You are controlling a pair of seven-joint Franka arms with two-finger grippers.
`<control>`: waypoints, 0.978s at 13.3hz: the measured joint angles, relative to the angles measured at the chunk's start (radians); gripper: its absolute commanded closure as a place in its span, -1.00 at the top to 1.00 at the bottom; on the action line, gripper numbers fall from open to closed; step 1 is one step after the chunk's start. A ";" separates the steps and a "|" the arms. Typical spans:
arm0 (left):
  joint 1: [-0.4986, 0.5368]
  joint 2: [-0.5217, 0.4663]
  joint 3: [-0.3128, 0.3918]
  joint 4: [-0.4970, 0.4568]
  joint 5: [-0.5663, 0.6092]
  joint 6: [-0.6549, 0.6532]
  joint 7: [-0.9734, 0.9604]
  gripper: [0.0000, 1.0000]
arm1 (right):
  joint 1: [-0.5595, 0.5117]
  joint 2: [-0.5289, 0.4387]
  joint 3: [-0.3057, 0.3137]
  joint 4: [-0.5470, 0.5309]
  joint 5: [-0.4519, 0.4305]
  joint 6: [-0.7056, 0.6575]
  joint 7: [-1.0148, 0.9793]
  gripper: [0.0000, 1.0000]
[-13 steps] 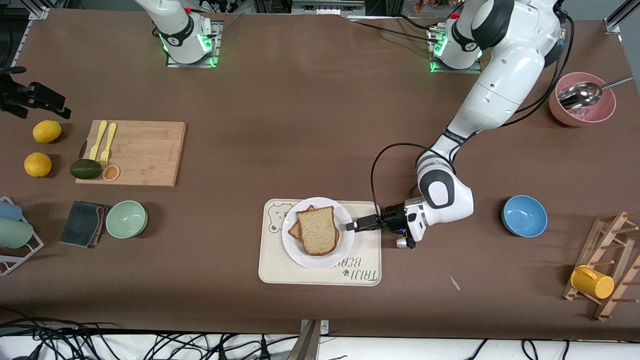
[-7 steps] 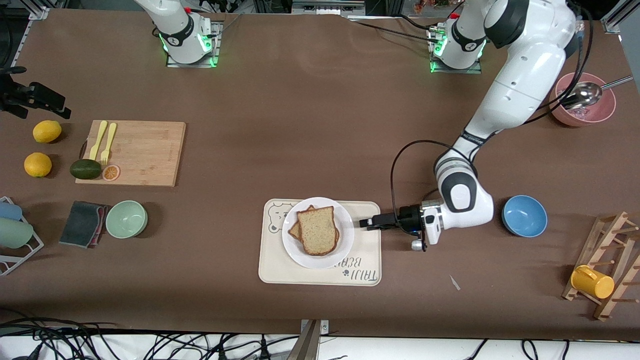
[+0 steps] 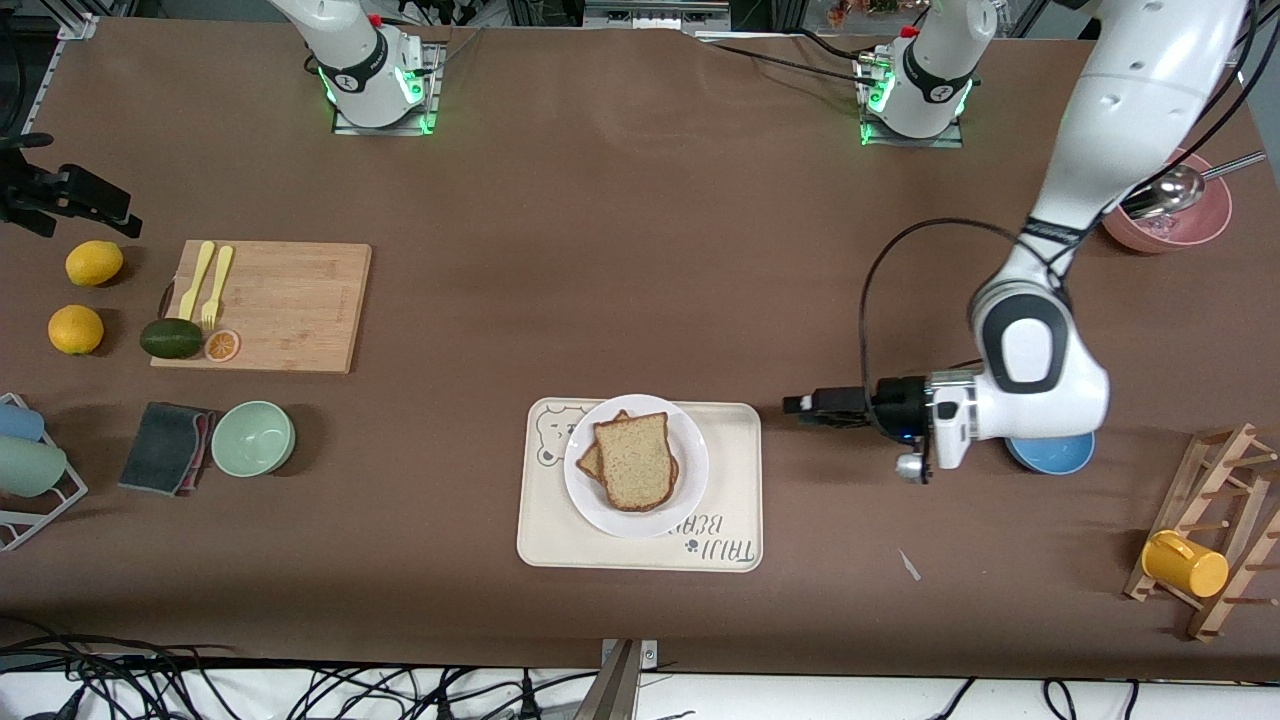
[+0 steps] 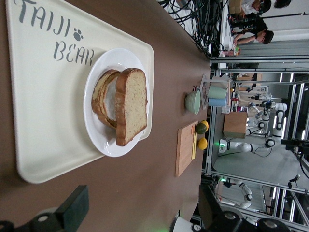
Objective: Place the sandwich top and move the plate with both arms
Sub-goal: 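Withdraw the left gripper away from the plate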
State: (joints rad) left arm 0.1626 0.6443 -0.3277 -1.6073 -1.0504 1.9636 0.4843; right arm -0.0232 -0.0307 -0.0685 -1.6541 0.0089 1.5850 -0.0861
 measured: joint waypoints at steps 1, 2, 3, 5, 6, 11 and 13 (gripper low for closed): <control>0.033 -0.033 0.001 -0.001 0.053 -0.045 -0.036 1.00 | 0.000 0.000 0.000 0.000 0.000 0.000 0.000 1.00; 0.064 -0.064 0.001 -0.003 0.105 -0.086 -0.085 1.00 | 0.000 0.000 0.000 0.000 0.000 0.000 0.000 1.00; 0.092 -0.090 0.001 -0.005 0.162 -0.114 -0.132 1.00 | 0.000 0.000 0.000 0.000 0.000 0.000 0.000 1.00; 0.125 -0.139 0.001 -0.008 0.268 -0.148 -0.183 1.00 | 0.000 0.000 0.000 0.000 0.000 0.000 0.000 1.00; 0.130 -0.167 0.001 -0.008 0.319 -0.166 -0.201 1.00 | 0.000 0.000 0.000 0.000 0.000 0.000 0.000 1.00; 0.138 -0.277 0.001 0.006 0.632 -0.188 -0.557 1.00 | 0.000 0.000 0.000 0.000 0.000 0.000 0.000 1.00; 0.138 -0.282 -0.001 0.026 0.772 -0.205 -0.597 1.00 | 0.000 0.000 0.000 0.000 0.000 0.000 0.000 1.00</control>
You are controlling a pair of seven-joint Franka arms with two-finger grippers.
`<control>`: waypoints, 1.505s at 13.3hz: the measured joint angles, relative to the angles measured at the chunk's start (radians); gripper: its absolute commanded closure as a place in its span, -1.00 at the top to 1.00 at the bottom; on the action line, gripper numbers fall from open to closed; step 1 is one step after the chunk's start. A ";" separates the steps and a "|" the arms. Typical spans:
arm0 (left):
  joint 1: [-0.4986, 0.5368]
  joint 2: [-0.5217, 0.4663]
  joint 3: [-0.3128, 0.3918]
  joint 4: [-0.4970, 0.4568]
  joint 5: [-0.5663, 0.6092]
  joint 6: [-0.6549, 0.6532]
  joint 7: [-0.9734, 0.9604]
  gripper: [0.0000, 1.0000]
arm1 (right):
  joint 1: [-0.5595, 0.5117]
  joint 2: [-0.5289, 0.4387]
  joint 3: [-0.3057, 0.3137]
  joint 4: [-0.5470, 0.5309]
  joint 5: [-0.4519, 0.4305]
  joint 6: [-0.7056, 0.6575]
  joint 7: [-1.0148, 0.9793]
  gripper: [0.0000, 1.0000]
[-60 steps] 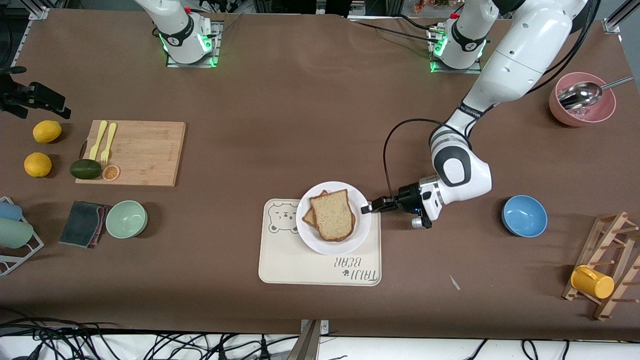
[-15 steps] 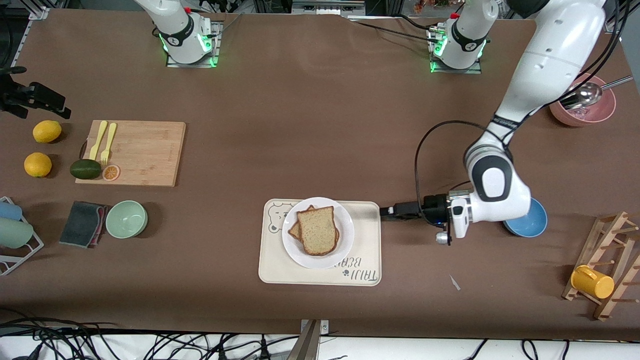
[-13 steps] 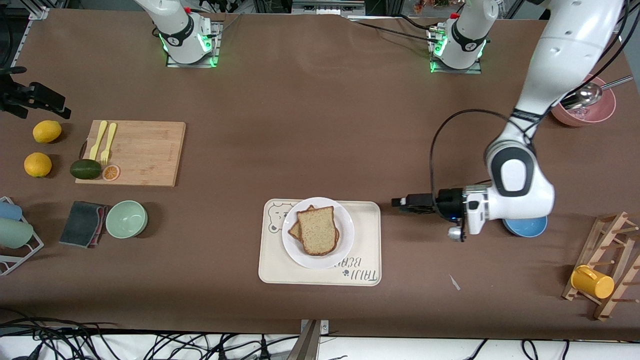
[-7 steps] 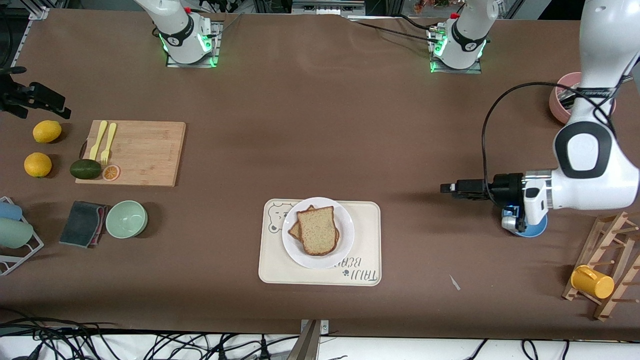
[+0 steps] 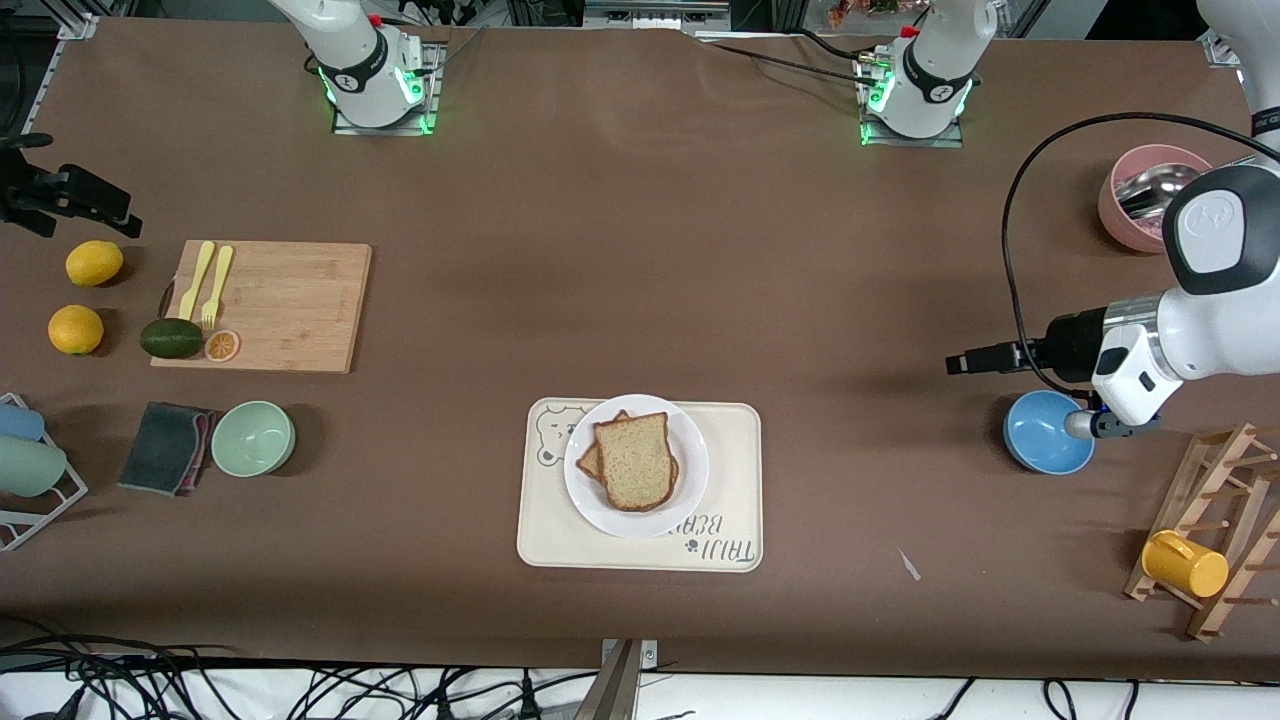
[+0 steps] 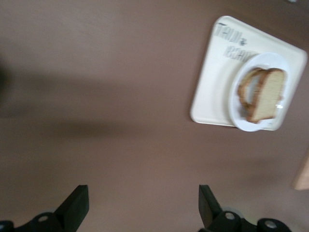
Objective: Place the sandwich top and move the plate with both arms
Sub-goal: 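Withdraw the left gripper away from the plate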
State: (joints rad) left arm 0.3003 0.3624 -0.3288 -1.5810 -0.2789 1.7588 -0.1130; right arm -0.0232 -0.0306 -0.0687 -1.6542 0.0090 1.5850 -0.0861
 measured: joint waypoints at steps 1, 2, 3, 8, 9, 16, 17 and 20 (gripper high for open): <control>0.001 -0.002 0.000 0.021 0.037 -0.037 -0.005 1.00 | 0.000 0.000 0.000 0.000 0.000 0.000 0.000 1.00; 0.008 -0.005 0.001 0.047 0.046 -0.090 -0.010 1.00 | 0.000 0.000 0.000 0.000 0.000 0.000 0.000 1.00; 0.023 -0.006 0.003 0.072 0.054 -0.125 -0.015 1.00 | 0.000 0.000 0.000 0.000 0.000 0.000 0.000 1.00; 0.060 -0.035 0.000 0.120 0.321 -0.153 0.029 1.00 | 0.000 0.000 0.000 0.000 0.000 0.000 0.000 1.00; 0.065 -0.054 0.000 0.120 0.329 -0.156 0.049 1.00 | 0.000 0.000 0.000 0.000 0.000 0.000 0.000 1.00; 0.092 -0.201 -0.003 0.066 0.331 -0.191 0.152 1.00 | 0.000 0.000 0.000 0.000 0.000 0.000 0.000 1.00; 0.083 -0.214 -0.001 0.044 0.331 -0.191 0.161 1.00 | 0.000 0.000 0.000 0.000 0.000 0.000 0.000 1.00; -0.051 -0.232 0.109 0.011 0.331 -0.191 0.184 1.00 | 0.000 0.000 0.000 0.000 0.000 0.000 0.000 1.00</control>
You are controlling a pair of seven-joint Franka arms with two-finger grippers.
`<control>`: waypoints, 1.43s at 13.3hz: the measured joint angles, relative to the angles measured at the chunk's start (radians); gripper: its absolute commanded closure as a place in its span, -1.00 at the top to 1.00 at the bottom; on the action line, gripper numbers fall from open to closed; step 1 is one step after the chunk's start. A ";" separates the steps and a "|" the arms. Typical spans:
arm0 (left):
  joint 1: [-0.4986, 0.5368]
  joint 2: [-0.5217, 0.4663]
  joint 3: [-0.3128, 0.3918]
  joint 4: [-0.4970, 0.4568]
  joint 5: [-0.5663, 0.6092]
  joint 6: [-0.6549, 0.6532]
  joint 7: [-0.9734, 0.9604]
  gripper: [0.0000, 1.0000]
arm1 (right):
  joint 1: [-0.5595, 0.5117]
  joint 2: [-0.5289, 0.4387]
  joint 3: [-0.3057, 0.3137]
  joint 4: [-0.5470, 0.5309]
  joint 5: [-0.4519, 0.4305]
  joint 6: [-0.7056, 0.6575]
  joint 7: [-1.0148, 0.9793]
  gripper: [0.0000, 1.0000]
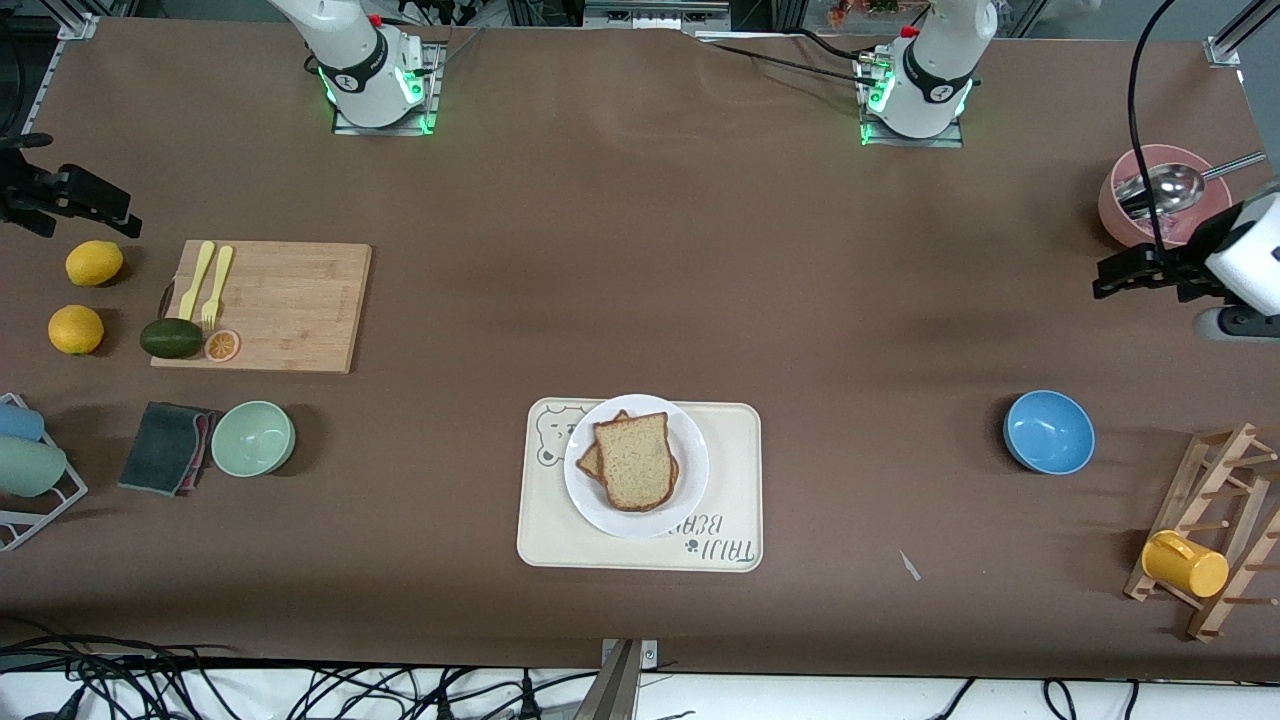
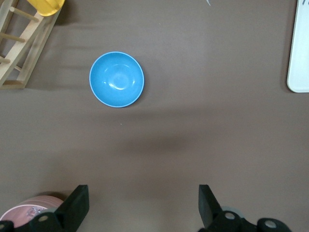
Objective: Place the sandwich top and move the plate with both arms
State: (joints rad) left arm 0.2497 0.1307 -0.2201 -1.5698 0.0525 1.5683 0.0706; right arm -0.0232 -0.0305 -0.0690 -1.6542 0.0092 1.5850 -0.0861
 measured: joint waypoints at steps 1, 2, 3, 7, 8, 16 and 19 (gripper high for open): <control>-0.072 -0.007 0.070 -0.009 -0.002 0.000 0.010 1.00 | 0.000 0.000 0.000 0.000 0.000 0.000 0.000 1.00; -0.127 -0.017 0.124 -0.018 -0.006 0.001 0.015 1.00 | 0.000 0.000 0.000 0.000 0.000 0.000 0.000 1.00; -0.156 -0.031 0.154 -0.035 -0.010 0.006 0.017 1.00 | 0.000 0.000 0.000 0.000 0.000 0.000 0.000 1.00; -0.195 -0.130 0.172 -0.201 -0.012 0.152 0.016 1.00 | 0.000 0.000 0.000 0.000 0.000 0.000 0.000 1.00; -0.199 -0.152 0.172 -0.238 -0.012 0.178 0.015 1.00 | 0.000 0.000 0.000 0.000 0.000 0.000 0.000 1.00; -0.201 -0.184 0.183 -0.317 -0.068 0.259 0.034 1.00 | 0.000 0.000 0.000 0.000 0.000 0.000 0.000 1.00; -0.201 -0.187 0.183 -0.318 -0.068 0.259 0.034 1.00 | 0.000 0.000 0.000 0.000 0.000 0.000 0.000 1.00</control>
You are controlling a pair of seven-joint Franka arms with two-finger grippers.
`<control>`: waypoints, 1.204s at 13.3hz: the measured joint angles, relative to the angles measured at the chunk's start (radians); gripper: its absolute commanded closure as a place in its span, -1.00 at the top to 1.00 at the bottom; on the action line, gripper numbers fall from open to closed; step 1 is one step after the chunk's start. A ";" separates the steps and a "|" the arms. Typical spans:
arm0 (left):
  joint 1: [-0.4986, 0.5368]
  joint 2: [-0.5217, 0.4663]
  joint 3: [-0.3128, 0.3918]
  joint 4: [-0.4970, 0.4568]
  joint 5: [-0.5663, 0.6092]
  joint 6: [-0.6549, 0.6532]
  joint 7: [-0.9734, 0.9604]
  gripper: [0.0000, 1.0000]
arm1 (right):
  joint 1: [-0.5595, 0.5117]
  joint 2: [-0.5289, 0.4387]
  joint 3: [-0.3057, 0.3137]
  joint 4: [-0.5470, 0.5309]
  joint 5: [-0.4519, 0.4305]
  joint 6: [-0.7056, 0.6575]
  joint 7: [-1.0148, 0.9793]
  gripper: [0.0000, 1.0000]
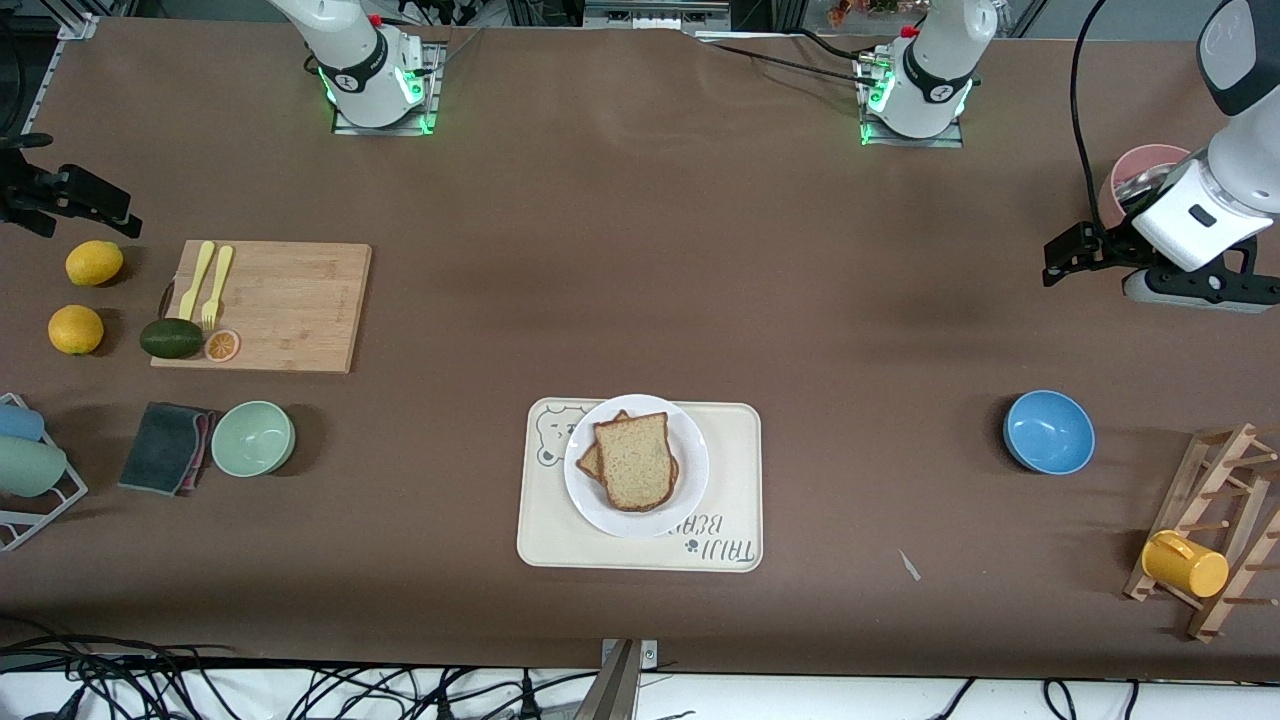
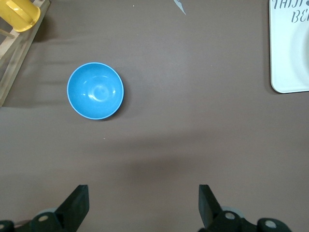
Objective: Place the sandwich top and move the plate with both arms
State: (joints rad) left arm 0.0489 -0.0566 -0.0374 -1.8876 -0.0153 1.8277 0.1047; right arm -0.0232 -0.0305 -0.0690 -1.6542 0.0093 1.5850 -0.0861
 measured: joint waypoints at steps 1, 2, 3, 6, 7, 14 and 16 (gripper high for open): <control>0.000 0.000 0.000 0.000 0.000 0.000 0.000 1.00 | 0.000 0.000 0.000 0.000 0.000 0.000 0.000 1.00; 0.000 0.000 0.000 0.000 0.000 0.000 0.000 1.00 | 0.000 0.000 0.000 0.000 0.000 0.000 0.000 1.00; 0.000 0.000 0.000 0.000 0.000 0.000 0.000 1.00 | 0.000 0.000 0.000 0.000 0.000 0.000 0.000 1.00; 0.001 -0.001 0.000 -0.001 0.000 -0.028 -0.005 1.00 | 0.000 0.000 0.000 0.000 0.000 0.000 0.000 1.00; 0.002 -0.001 0.000 -0.001 0.000 -0.051 -0.006 1.00 | 0.000 0.000 0.000 0.000 0.000 0.000 0.000 1.00; 0.003 -0.032 0.004 0.003 0.000 -0.112 -0.007 1.00 | 0.000 0.000 0.000 0.000 0.000 0.000 0.000 1.00; 0.006 -0.049 0.009 0.004 0.003 -0.131 -0.006 1.00 | 0.000 0.000 0.000 0.000 0.000 0.000 0.000 1.00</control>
State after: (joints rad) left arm 0.0548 -0.1057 -0.0288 -1.8834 -0.0119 1.6968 0.0984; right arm -0.0232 -0.0306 -0.0690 -1.6542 0.0093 1.5849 -0.0861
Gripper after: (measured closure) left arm 0.000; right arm 0.000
